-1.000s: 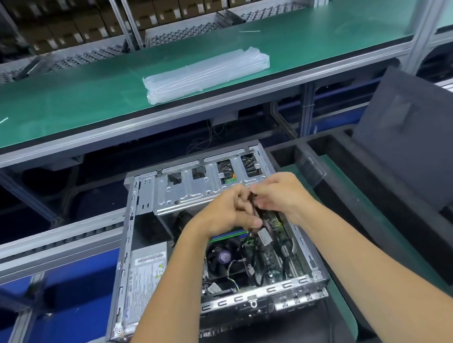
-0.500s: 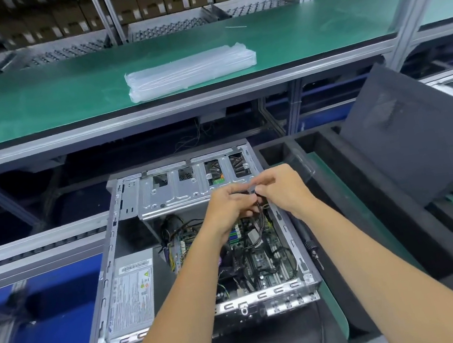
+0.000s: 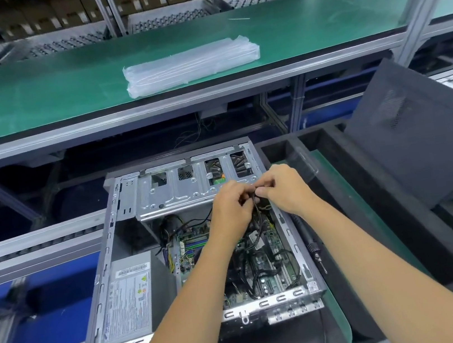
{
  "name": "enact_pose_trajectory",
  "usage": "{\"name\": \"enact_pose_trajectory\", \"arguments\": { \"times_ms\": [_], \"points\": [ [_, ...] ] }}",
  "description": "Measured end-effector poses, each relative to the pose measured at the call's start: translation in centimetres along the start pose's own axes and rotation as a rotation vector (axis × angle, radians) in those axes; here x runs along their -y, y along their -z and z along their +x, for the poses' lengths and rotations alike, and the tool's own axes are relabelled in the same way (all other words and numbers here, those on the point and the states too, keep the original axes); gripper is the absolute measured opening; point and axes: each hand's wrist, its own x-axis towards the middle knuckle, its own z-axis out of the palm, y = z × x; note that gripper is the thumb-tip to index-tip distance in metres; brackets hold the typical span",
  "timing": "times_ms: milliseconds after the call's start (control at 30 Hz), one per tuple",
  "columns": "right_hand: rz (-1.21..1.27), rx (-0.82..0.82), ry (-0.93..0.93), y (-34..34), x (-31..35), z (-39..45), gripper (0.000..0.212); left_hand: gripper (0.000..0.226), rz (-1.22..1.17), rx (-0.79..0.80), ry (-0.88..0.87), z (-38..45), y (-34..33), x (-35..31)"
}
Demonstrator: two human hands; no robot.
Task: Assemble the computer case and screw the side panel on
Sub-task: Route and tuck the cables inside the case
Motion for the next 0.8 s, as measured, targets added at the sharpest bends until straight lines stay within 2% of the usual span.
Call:
{"name": "enact_pose_trajectory", "arguments": {
  "times_ms": [133,267,400,533,633,800],
  "points": [
    [0.080,0.055,0.012,0.7,0.0,0.1,0.013,0.013,0.193,-0.042,-0.113,0.1,-0.3,0.0],
    [0.613,-0.236,-0.280,1.9,0.7,2.7,0.035,0.011,0.276,0.004,-0.128,-0.3,-0.1,-0.1],
    [0.804,-0.287,-0.479,0.9,2.3,5.8,0.027,0.014,0.309,0.029,-0.185,-0.3,-0.3,-0.4],
    [0.590,-0.317,-0.477,-1.3,2.2,7.0,0.014,0.016,0.315,0.005,-0.218,-0.2,-1.0,-0.5],
    [0.423,-0.356,-0.420,-2.5,1.4,7.1,0.021,0.016,0.345,-0.043,-0.152,-0.1,-1.2,-0.2],
    [0.101,-0.376,-0.309,-3.8,1.4,7.3,0.024,0.019,0.385,-0.058,-0.155,-0.3,-1.5,-0.6]
  ]
}}
